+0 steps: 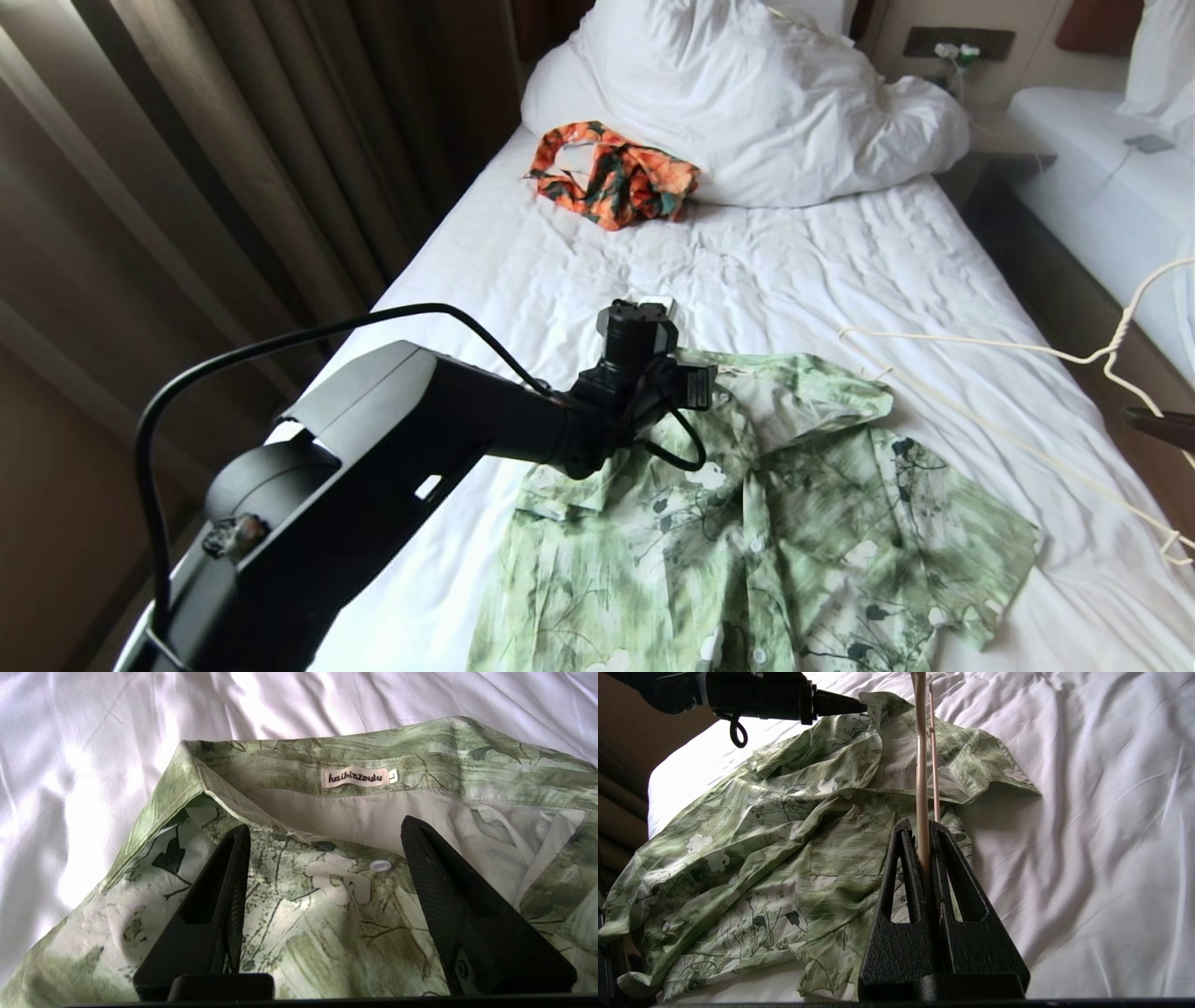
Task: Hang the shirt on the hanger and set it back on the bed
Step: Lift the shirt and hanger
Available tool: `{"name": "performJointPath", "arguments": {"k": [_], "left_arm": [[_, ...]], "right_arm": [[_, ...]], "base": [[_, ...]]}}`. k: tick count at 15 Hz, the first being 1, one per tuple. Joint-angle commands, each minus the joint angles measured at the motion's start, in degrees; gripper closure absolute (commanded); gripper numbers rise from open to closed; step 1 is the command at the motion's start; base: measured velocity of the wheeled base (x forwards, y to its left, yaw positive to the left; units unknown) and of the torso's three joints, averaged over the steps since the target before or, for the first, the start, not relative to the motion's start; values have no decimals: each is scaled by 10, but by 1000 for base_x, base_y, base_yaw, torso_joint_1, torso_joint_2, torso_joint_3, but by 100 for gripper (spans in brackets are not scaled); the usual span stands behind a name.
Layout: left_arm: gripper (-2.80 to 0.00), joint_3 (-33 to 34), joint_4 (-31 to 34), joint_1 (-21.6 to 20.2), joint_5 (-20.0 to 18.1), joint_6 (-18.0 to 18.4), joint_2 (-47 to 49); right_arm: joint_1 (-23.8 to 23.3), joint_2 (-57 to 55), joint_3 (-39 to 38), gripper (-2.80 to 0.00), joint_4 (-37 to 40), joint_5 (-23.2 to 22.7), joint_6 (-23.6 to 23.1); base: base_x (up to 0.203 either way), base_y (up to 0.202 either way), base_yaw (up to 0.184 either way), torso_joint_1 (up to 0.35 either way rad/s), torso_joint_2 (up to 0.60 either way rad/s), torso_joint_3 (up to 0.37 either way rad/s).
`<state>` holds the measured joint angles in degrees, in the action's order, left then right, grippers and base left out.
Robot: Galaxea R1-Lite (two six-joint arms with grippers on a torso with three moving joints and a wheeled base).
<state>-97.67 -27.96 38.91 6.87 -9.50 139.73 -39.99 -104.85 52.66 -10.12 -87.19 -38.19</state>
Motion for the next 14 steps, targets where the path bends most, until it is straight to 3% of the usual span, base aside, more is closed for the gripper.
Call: {"name": "performJointPath", "arguments": {"k": [1, 4, 10, 14], "left_arm": [[-280, -35, 2, 0, 14, 14, 29], [-280, -81, 5, -1, 53, 33, 62], [-280, -137, 25, -8, 58, 42, 93], [-280, -139, 23, -10, 59, 51, 93]], "right_arm": [[3, 2, -1, 0, -1, -5, -2], [1, 2, -1, 0, -1, -5, -3], [3, -9, -2, 0, -19, -5, -3], [5, -15, -5, 0, -25, -5, -3]], "base": [[0, 0, 0, 0, 0, 0], [0, 0, 0, 0, 0, 0], [0, 0, 0, 0, 0, 0], [0, 0, 0, 0, 0, 0]]}}
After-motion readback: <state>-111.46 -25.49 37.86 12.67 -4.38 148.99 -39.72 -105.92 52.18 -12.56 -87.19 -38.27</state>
